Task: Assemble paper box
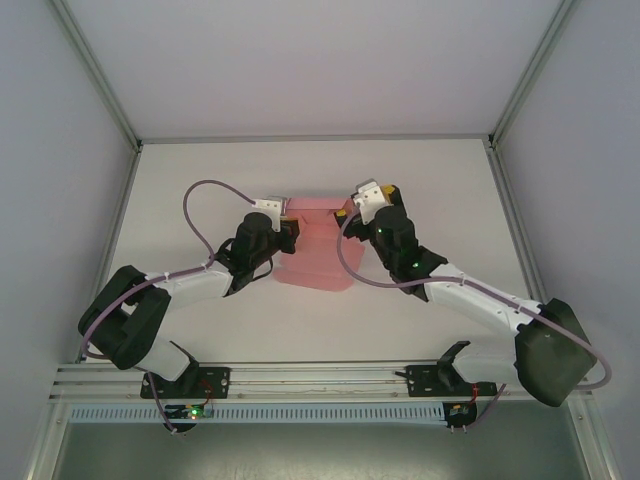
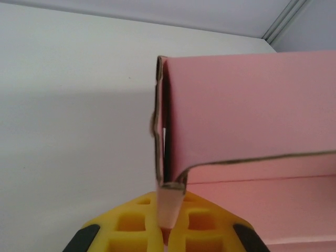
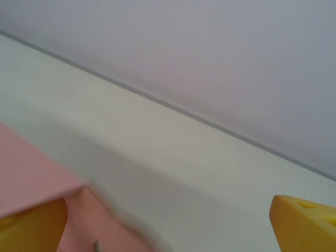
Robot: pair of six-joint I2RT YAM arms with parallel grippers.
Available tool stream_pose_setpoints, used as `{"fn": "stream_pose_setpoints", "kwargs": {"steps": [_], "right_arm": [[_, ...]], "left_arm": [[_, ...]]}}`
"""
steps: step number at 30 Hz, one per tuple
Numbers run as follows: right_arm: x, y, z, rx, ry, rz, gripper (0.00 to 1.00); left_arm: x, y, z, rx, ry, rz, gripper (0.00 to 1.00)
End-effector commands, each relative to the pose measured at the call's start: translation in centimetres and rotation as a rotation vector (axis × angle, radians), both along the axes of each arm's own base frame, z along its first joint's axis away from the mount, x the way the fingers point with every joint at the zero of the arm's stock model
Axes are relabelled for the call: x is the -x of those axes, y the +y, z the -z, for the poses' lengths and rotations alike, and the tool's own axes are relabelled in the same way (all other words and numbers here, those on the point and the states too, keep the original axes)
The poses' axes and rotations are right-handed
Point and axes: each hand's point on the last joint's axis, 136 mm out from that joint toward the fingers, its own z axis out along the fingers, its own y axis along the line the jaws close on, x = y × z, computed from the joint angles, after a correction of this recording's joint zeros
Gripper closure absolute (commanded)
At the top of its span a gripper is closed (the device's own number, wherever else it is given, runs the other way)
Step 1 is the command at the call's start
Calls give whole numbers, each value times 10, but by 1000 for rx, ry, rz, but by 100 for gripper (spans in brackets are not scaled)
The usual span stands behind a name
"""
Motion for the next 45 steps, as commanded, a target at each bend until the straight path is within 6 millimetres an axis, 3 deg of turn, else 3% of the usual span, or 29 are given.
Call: {"fn": "stream_pose_setpoints", "kwargs": {"steps": [1, 7, 11, 16, 19, 22, 26, 32, 38, 45], "right_arm": [[3, -12, -30, -46, -73, 47, 2], [36, 4, -8, 32, 88, -160, 2], [56, -8, -17, -30, 97, -159, 2], [76, -29, -34, -272, 96, -114, 2], [82, -40, -20, -469, 220, -54, 2], [83, -32, -8, -574, 322, -63, 2], [69, -22, -3, -621, 380, -35, 3], [36, -2, 12, -560, 441, -7, 9], [3, 4, 21, -568, 424, 80, 21], [-8, 11, 35, -574, 435, 110, 41]], "left_arm": [[-2, -4, -18, 40, -28, -5, 100], [-9, 9, -13, 9, -2, -92, 100], [-13, 16, -12, 9, 10, -143, 100], [-19, 24, -8, 18, 59, -222, 100], [-21, 27, -12, 46, 68, -258, 100], [-23, 28, -15, 57, 64, -273, 100], [-24, 27, -18, 44, 68, -272, 100], [-23, 29, -18, 55, 72, -282, 100], [-23, 29, -14, 39, 87, -285, 100], [-24, 28, -14, 52, 95, -290, 100]]}}
